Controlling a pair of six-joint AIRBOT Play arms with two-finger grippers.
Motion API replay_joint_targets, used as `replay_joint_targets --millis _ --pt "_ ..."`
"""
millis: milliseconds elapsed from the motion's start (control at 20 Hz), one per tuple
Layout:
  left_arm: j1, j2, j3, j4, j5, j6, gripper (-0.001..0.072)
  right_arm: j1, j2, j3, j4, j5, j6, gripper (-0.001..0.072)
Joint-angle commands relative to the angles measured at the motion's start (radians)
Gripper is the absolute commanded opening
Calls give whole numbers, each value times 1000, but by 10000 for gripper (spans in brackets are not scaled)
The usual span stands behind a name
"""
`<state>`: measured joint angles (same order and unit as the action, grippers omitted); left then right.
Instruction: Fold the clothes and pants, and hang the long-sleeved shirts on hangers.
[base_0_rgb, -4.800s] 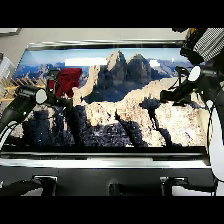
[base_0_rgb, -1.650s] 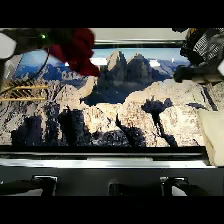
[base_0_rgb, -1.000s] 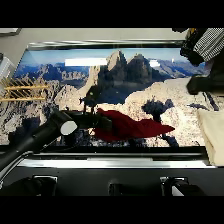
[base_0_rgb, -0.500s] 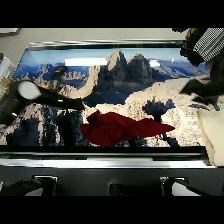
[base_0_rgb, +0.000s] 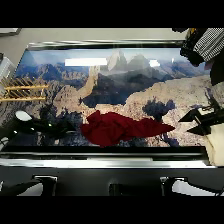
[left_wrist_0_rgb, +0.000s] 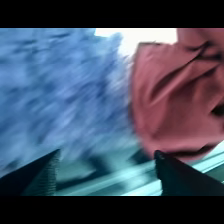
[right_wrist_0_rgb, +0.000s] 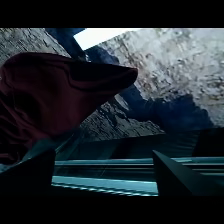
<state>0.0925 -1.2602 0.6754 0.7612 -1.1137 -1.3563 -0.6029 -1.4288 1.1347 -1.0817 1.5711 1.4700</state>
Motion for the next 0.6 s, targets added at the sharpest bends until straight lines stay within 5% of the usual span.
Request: replay_joint_targets --millis 0,150,200,250,350,400,550 --pt "-74 -20 -123 -304 248 125 572 -8 -3 -74 15 -46 -35 693" --pt "-159 -66 -123 -356 323 127 572 -8 -3 -77 15 -82 -35 692" --pt "-176 -78 -123 -363 347 127 502 -8 -3 -77 14 -84 -35 692" --pt "-188 -78 -123 -364 375 127 300 -8 -3 -79 6 -86 -35 693" --pt "-190 -76 -119 -373 401 129 73 -8 -3 -105 -20 -106 -34 692" --pt "-190 -76 -114 -373 401 154 23 -8 -3 -140 -21 -129 -34 692" --pt "-190 -59 -105 -373 401 191 21 -8 -5 -258 53 -255 -66 692"
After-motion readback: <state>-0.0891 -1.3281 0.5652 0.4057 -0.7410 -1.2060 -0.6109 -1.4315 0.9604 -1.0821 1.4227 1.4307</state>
